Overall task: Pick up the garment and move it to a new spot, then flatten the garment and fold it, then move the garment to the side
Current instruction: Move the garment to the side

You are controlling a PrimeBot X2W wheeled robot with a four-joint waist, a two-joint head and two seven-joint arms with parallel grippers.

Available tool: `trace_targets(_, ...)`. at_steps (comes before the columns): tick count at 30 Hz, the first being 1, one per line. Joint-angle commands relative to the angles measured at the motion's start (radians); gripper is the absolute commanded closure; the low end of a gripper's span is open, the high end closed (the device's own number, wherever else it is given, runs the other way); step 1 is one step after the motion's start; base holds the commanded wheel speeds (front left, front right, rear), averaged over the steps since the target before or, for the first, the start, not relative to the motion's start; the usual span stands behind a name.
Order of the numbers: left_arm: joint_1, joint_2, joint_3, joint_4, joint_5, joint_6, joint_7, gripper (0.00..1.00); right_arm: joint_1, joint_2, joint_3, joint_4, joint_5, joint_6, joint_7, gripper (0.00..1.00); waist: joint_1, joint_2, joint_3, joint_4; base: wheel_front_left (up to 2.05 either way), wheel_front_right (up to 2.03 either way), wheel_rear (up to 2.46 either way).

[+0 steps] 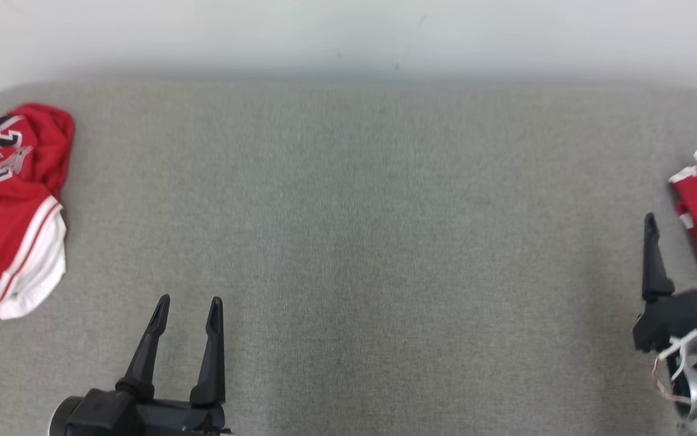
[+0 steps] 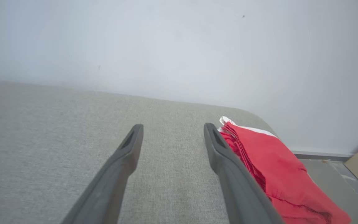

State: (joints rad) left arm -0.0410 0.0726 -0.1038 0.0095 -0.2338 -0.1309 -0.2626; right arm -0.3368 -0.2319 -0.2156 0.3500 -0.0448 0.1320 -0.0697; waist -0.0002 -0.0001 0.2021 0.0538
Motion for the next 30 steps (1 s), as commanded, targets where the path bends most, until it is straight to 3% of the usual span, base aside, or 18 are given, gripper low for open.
trace_targets(1,0.013,-0.001,0.005,0.005,-0.004,0.002,-0.003,0.0,0.027,0.011,-0.003,-0.024,0.024,-0.003,-0.006,0.0,0.0002,0.0001,-0.082,-0.011,0.0,0.0,0.0)
trace_targets(7,0.047,-0.014,0.029,0.049,-0.014,0.002,-0.003,0.0,0.178,0.107,0.03,-0.19,0.142,-0.003,-0.041,0.0,0.0002,0.0001,-0.144,-0.019,0.0,0.0,0.0)
trace_targets(14,0.095,-0.021,0.088,0.09,-0.004,0.003,-0.003,0.0,0.321,0.176,0.081,-0.198,0.218,-0.003,-0.089,0.0,0.0002,0.0001,-0.2,-0.045,0.0,0.0,0.0)
trace_targets(23,0.13,-0.022,0.114,0.116,0.002,0.002,-0.003,0.0,0.343,0.182,0.194,-0.136,0.284,-0.003,-0.108,0.0,0.0002,0.0001,-0.216,-0.068,0.0,0.0,0.0)
trace_targets(30,0.132,-0.023,0.103,0.126,-0.007,0.002,-0.003,0.0,0.335,0.181,0.209,-0.121,0.285,-0.003,-0.113,0.0,0.0002,0.0001,-0.218,-0.062,0.0,0.0,0.0)
